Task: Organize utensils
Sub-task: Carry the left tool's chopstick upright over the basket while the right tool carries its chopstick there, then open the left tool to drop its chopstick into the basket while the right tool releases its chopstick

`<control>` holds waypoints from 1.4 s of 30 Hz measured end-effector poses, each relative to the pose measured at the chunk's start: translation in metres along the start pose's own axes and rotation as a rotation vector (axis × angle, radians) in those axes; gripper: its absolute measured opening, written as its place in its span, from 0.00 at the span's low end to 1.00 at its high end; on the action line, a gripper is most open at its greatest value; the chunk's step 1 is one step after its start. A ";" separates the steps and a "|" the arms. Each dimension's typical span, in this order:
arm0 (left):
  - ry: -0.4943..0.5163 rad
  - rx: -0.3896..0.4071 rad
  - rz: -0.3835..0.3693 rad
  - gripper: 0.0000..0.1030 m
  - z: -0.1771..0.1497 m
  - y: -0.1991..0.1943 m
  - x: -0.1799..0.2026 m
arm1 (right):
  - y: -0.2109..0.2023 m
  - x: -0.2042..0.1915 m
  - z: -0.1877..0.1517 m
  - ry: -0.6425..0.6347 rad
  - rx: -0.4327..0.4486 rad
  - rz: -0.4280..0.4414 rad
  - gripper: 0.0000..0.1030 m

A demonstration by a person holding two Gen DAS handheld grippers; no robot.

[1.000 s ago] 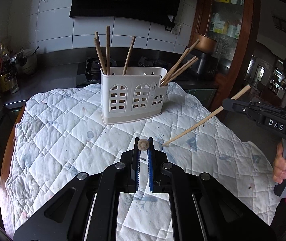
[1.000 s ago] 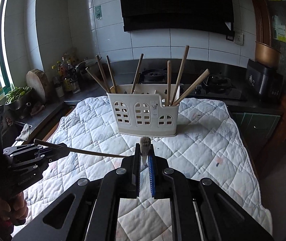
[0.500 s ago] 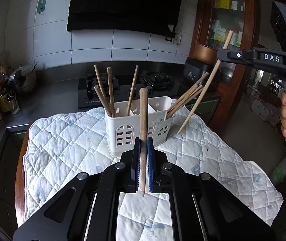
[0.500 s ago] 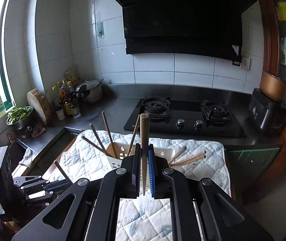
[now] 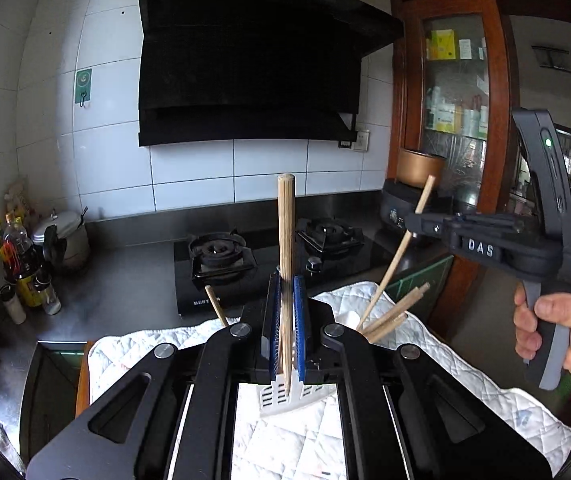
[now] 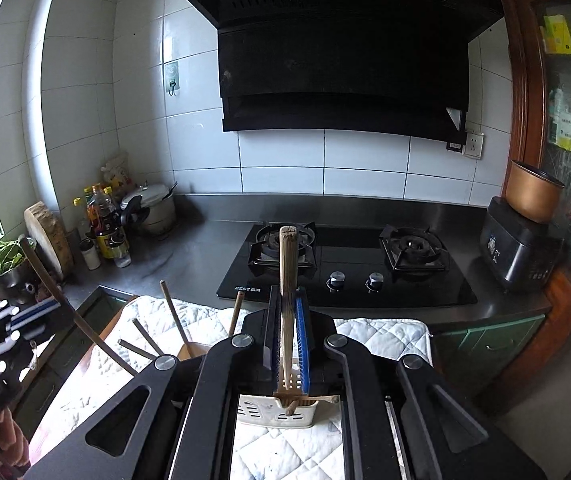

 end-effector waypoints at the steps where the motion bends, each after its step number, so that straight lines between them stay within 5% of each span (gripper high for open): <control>1: -0.002 0.006 0.007 0.05 0.004 0.003 -0.001 | 0.004 0.002 -0.001 0.002 -0.006 0.000 0.07; 7: 0.001 0.037 0.054 0.05 0.019 0.024 -0.005 | 0.023 0.005 -0.009 -0.010 -0.029 -0.006 0.07; 21: -0.048 -0.056 0.067 0.05 -0.007 0.069 -0.023 | 0.045 -0.003 -0.032 -0.032 -0.095 0.011 0.07; 42: -0.055 -0.098 0.062 0.09 -0.028 0.074 -0.024 | 0.060 -0.005 -0.046 -0.045 -0.142 0.002 0.09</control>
Point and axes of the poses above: each gripper's, at about its wrist camera, not at the fingertips, and y roughly the way its jaws point, x to its right, z to its top, the point moved 4 cm from there along y, roughly the way its jaws point, and after that the axes turned 3 degrees about -z, right-handed, at the moved point
